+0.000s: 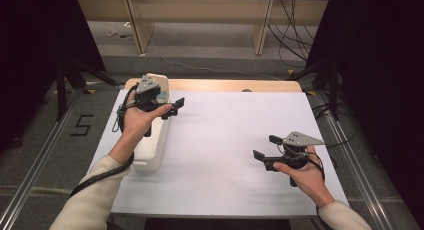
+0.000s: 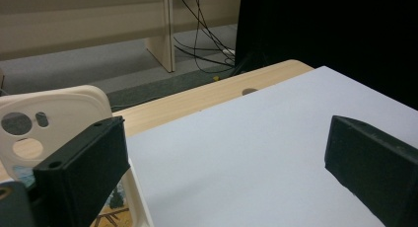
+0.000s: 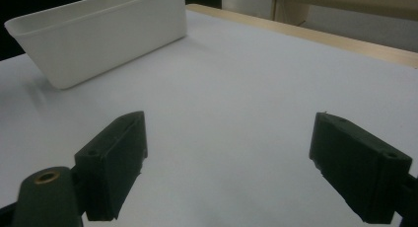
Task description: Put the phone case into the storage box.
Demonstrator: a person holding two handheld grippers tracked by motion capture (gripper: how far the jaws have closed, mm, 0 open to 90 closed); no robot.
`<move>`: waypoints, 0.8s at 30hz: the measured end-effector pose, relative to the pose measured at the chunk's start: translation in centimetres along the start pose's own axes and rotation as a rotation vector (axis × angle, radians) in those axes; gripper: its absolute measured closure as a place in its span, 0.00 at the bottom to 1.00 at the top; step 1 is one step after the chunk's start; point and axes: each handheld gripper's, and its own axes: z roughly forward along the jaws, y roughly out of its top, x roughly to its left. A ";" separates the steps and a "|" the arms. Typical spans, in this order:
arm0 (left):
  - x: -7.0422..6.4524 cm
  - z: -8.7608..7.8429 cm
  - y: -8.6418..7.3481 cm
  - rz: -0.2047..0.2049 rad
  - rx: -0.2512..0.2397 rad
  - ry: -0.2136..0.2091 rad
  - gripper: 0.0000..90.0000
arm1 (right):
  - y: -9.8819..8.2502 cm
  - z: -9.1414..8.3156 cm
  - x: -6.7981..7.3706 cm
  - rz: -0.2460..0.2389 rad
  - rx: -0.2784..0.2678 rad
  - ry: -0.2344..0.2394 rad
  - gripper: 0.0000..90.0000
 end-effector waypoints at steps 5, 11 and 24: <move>-0.5 -0.2 -0.3 0.005 0.000 -0.013 0.02 | 0.0 0.0 0.0 0.000 -0.005 0.001 0.17; -1.2 -0.6 -0.6 0.014 -0.003 -0.033 0.02 | 0.0 0.0 0.0 -0.002 -0.004 0.002 0.17; -2.1 -1.3 -1.2 0.035 -0.014 -0.059 0.03 | 0.1 0.0 0.0 -0.002 -0.006 0.001 0.17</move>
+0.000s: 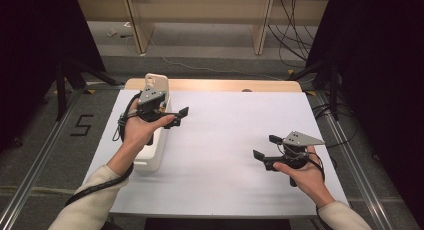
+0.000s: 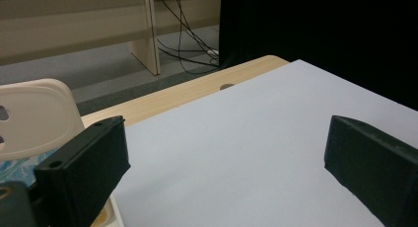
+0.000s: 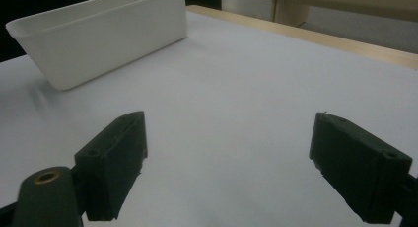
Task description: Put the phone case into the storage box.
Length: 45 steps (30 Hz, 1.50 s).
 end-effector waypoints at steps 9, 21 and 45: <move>-0.7 -0.5 -0.9 0.013 -0.009 -0.037 0.03 | 0.0 0.0 0.0 0.000 -0.001 0.002 0.17; -1.7 -1.1 -1.9 0.039 -0.017 -0.079 0.04 | 0.0 0.0 0.0 0.002 -0.001 0.001 0.17; -2.9 -2.2 -4.3 0.067 -0.036 -0.136 0.04 | 0.1 -0.1 0.0 -0.001 -0.001 0.000 0.17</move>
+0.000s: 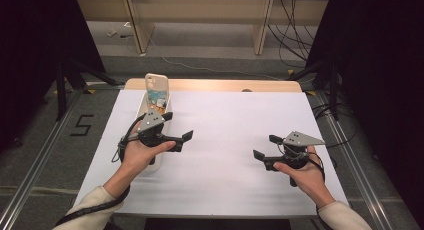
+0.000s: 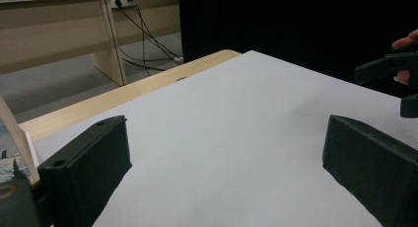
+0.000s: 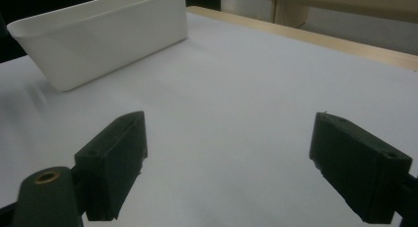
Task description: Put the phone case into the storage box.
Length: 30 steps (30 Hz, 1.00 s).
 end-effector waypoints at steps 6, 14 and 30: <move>-0.2 -0.3 -0.5 0.002 -0.003 -0.004 0.04 | 0.0 0.0 0.0 -0.001 -0.003 0.001 0.17; -0.4 -0.6 -1.2 0.017 0.000 -0.015 0.03 | 0.0 0.0 0.0 -0.002 -0.004 0.001 0.17; -0.7 -1.3 -2.5 0.035 0.018 -0.026 0.02 | 0.0 0.0 0.0 -0.002 -0.004 0.001 0.17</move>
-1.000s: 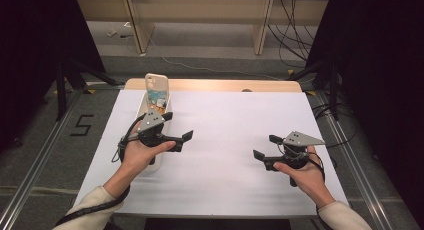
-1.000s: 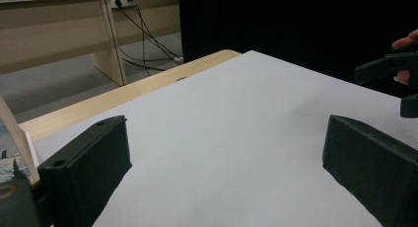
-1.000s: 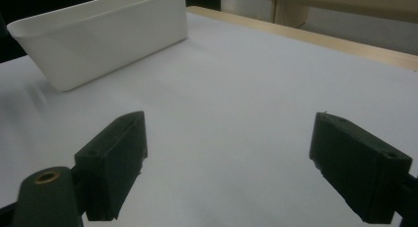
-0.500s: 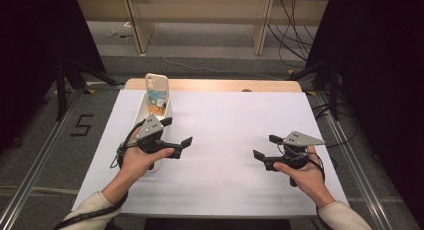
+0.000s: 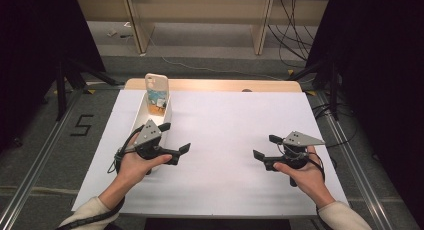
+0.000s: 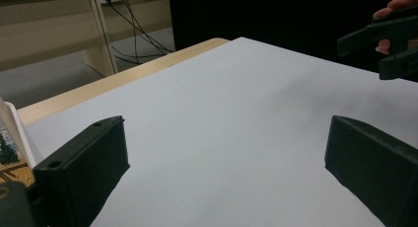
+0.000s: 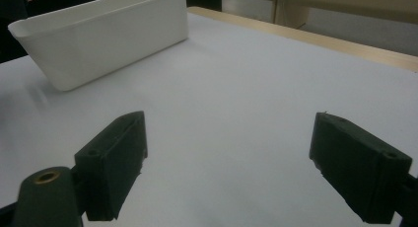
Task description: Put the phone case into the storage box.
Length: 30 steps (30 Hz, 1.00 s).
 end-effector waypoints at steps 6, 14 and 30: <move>-0.1 -0.2 -0.3 0.005 0.005 -0.002 0.02 | 0.0 0.0 0.0 0.000 0.000 0.001 0.17; -0.2 -0.3 -0.6 0.013 0.008 -0.001 0.02 | 0.0 0.0 0.0 0.001 -0.003 0.003 0.17; -0.2 -0.2 -0.9 0.023 0.015 -0.003 0.02 | 0.0 0.0 -0.3 0.003 -0.001 0.001 0.17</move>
